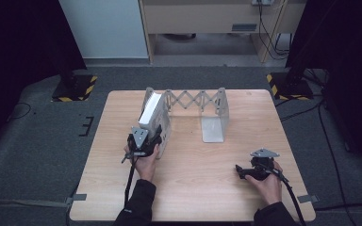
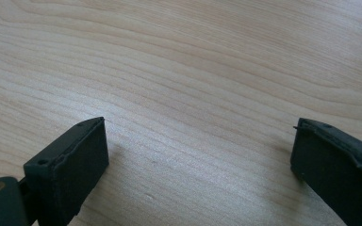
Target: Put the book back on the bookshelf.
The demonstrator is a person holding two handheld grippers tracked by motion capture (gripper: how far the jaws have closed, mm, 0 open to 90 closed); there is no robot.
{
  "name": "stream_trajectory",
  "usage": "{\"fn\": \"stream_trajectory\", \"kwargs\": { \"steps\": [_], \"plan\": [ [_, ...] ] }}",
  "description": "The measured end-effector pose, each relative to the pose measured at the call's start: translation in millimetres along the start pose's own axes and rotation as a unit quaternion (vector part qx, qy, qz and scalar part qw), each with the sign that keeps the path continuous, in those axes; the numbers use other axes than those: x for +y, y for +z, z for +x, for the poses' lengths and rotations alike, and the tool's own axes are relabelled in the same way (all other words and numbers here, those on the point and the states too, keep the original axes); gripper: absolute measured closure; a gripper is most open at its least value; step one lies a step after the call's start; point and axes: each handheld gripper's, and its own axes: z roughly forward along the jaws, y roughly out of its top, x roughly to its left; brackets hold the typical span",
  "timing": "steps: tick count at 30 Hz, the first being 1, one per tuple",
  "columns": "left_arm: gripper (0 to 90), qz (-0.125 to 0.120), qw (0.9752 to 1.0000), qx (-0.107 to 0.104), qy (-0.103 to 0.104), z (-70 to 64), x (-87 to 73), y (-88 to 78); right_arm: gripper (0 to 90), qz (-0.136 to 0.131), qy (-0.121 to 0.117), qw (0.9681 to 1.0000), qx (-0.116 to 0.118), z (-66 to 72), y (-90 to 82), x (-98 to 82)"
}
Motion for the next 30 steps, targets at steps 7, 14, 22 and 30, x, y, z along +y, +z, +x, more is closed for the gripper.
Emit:
{"fn": "stream_trajectory", "kwargs": {
  "steps": [7,14,22,30],
  "plan": [
    [52.0,0.001,0.9998,0.017,-0.004,-2.5,3.6,15.9,5.1,0.0,0.0,1.0,0.0,0.0,0.0,0.0],
    [51.2,-0.002,1.0,0.006,-0.005,-0.2,2.6,19.9,5.0,0.0,0.0,1.0,0.0,0.0,0.0,0.0],
    [47.4,0.004,0.9989,-0.04,-0.025,6.8,-9.3,-7.9,5.0,0.001,-0.002,1.0,0.0,-0.2,-0.1,-0.1],
    [50.1,0.001,0.9994,-0.034,-0.008,3.8,-14.3,-17.9,5.0,0.0,0.001,1.0,0.0,0.1,-0.1,0.0]
  ]
}}
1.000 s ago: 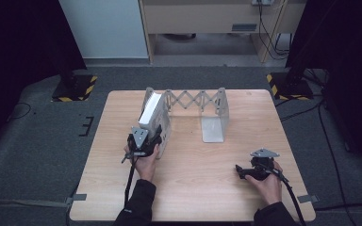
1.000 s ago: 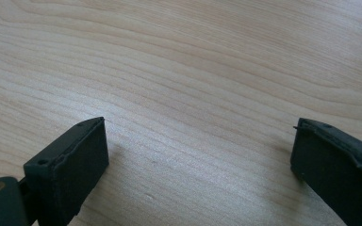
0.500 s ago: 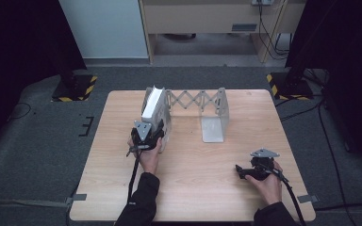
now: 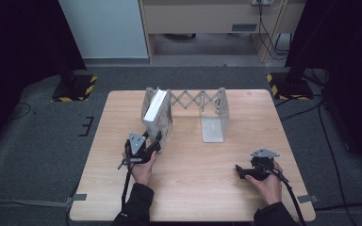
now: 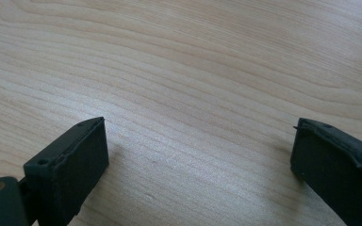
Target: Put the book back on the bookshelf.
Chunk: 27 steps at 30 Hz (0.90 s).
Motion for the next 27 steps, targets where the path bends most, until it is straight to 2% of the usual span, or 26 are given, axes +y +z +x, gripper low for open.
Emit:
{"fn": "stream_trajectory", "kwargs": {
  "steps": [4,15,23,27],
  "plan": [
    [51.8,-0.009,0.9997,0.021,0.01,-4.0,-0.1,3.0,5.0,0.0,-0.001,1.0,0.0,-0.1,0.1,0.0],
    [52.7,-0.007,0.999,0.038,0.02,-4.8,3.7,15.5,5.0,-0.001,-0.001,1.0,0.0,-0.1,0.1,0.0],
    [52.8,-0.004,0.9984,0.052,0.022,-4.4,5.1,14.6,5.0,0.0,-0.001,1.0,0.0,-0.1,0.1,0.0],
    [52.6,-0.006,0.9983,0.054,0.022,-4.0,6.2,22.6,4.9,0.0,0.0,1.0,0.0,0.1,0.2,0.2]
  ]
}}
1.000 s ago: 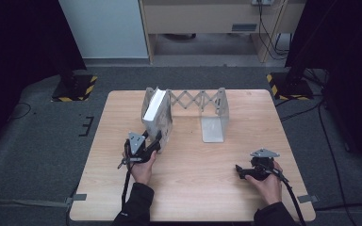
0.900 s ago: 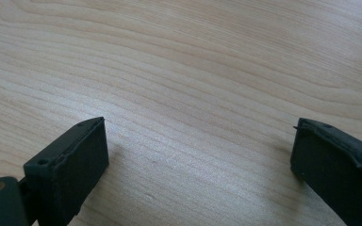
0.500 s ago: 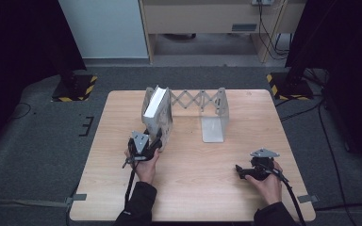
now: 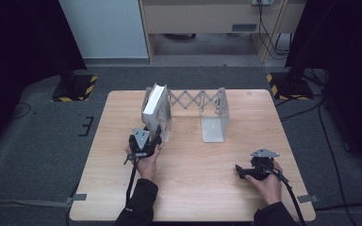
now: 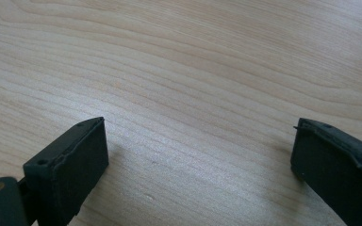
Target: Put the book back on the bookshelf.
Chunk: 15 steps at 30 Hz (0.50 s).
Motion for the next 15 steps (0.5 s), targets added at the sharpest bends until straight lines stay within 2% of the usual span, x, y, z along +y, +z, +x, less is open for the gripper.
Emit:
{"fn": "stream_trajectory", "kwargs": {
  "steps": [6,15],
  "plan": [
    [52.2,0.003,1.0,0.002,-0.004,-2.8,2.7,11.7,4.9,0.0,0.0,1.0,0.0,0.0,0.0,0.0],
    [50.6,0.008,0.9996,-0.022,-0.018,-1.9,4.7,21.7,4.9,0.0,-0.001,1.0,0.0,-0.1,0.0,0.0]
  ]
}}
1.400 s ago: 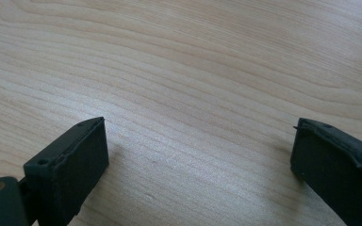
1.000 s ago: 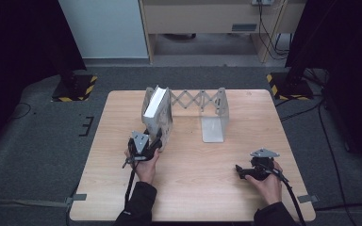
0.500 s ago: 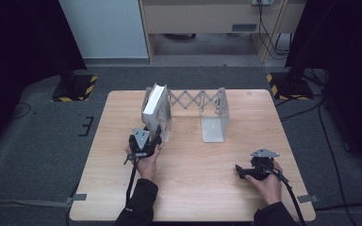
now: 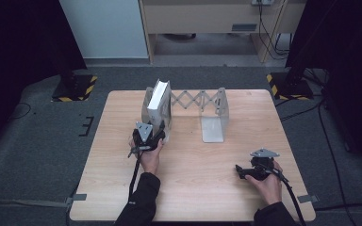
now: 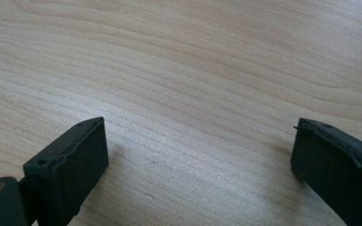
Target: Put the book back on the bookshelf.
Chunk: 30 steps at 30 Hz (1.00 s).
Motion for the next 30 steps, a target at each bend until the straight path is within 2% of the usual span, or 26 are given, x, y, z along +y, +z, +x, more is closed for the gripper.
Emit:
{"fn": "stream_trajectory", "kwargs": {
  "steps": [4,8,12,15,20,26,30],
  "plan": [
    [48.7,0.003,0.9999,-0.016,-0.003,2.6,-1.3,-0.4,4.9,0.0,0.0,1.0,0.0,0.1,0.0,-0.1],
    [47.8,0.013,0.9993,-0.036,0.0,4.5,-7.9,-10.9,4.9,0.0,0.0,1.0,0.0,0.1,0.0,-0.1],
    [49.3,0.028,0.9986,-0.044,0.008,6.9,-18.7,-20.7,4.9,0.0,0.001,1.0,0.0,0.1,0.0,-0.1],
    [52.8,0.029,0.9983,-0.051,-0.002,10.2,-21.1,-20.1,4.9,0.0,0.001,1.0,0.0,0.1,0.0,0.0],
    [54.2,0.039,0.9977,-0.055,-0.001,4.5,-17.5,-15.8,4.9,0.0,0.0,1.0,0.0,0.0,0.1,0.1],
    [56.0,0.033,0.9972,-0.067,-0.009,-2.2,-18.1,-11.8,4.9,0.0,0.0,1.0,0.0,0.0,0.1,0.1],
    [56.0,0.043,0.9967,-0.069,-0.002,-5.0,-14.6,-10.0,4.8,0.0,0.0,1.0,0.0,0.1,0.1,0.1]
  ]
}}
